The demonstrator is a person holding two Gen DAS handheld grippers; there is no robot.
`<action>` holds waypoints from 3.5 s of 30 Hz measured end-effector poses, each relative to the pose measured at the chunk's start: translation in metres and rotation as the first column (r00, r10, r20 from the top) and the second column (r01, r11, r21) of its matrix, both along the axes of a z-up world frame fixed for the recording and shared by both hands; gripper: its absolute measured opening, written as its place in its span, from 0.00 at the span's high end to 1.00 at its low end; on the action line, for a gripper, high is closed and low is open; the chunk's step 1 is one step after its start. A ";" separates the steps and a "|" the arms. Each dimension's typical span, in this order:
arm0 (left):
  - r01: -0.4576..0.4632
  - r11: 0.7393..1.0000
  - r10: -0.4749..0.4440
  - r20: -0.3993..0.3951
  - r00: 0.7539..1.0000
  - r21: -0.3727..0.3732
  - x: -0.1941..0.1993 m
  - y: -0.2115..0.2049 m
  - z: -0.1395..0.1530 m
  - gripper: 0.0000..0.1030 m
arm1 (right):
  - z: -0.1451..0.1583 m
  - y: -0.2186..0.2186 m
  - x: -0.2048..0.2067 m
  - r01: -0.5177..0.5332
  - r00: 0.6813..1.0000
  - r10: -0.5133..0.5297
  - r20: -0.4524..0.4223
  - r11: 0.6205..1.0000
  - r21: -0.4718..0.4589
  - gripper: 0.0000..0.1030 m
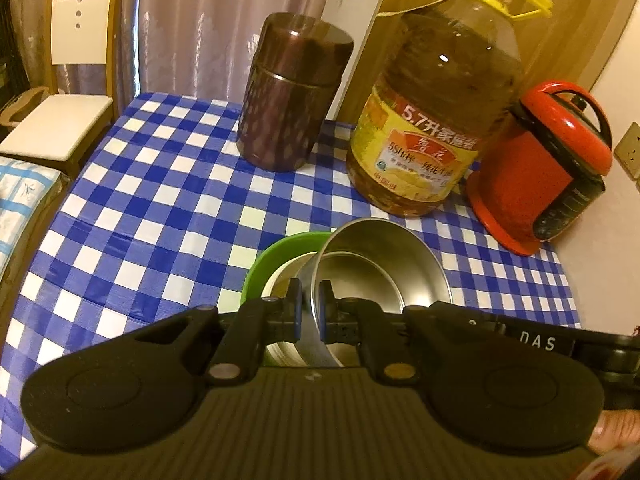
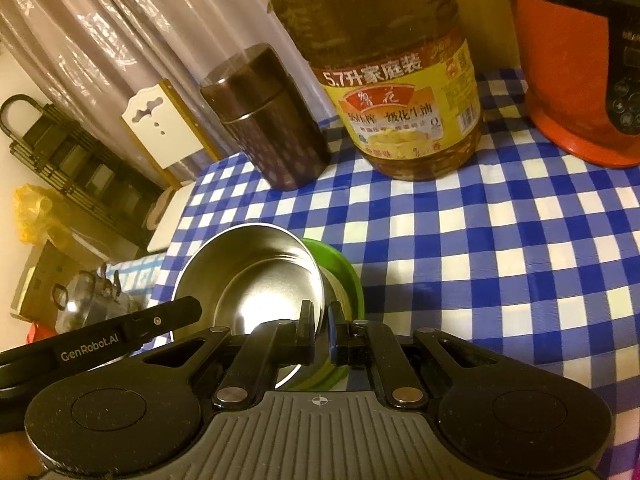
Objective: Organize plates and bowls
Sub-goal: 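Carry the steel bowl over and lower it into the cream bowl with both tools, then open both tools and pull them back from the nested bowls, then close the left tool on the green bowl rim while the right tool grips it too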
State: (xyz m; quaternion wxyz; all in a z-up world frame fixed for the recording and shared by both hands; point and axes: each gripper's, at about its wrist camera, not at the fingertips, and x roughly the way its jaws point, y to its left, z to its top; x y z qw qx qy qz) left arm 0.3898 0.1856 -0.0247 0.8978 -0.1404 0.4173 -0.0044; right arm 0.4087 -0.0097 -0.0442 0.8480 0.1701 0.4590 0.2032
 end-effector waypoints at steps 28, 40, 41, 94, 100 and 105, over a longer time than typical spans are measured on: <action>-0.045 0.998 0.045 -0.003 0.999 0.052 0.002 0.010 -0.023 0.87 | -0.023 0.004 0.009 -0.038 0.998 0.038 0.044 0.999 -0.010 0.66; -0.043 0.997 0.043 0.004 0.999 0.059 0.003 0.010 -0.023 0.86 | -0.033 -0.008 0.014 -0.002 0.999 0.003 0.044 1.000 -0.030 0.66; -0.042 0.997 0.042 0.003 0.999 0.062 0.003 0.010 -0.024 0.86 | -0.033 -0.008 0.013 -0.002 0.999 0.004 0.045 1.000 -0.029 0.66; -0.175 0.973 0.176 -0.008 0.984 -0.148 -0.063 0.011 -0.028 0.68 | -0.013 -0.036 -0.063 0.051 0.999 -0.051 -0.006 0.997 0.066 0.59; -0.210 0.962 0.216 0.018 0.976 -0.172 -0.051 0.019 -0.040 0.63 | -0.022 -0.034 -0.048 0.059 0.998 -0.060 0.002 0.994 0.088 0.59; -0.241 0.947 0.257 0.050 0.965 -0.212 -0.044 0.023 -0.048 0.61 | -0.028 -0.032 -0.037 0.075 0.997 -0.078 0.017 0.989 0.130 0.58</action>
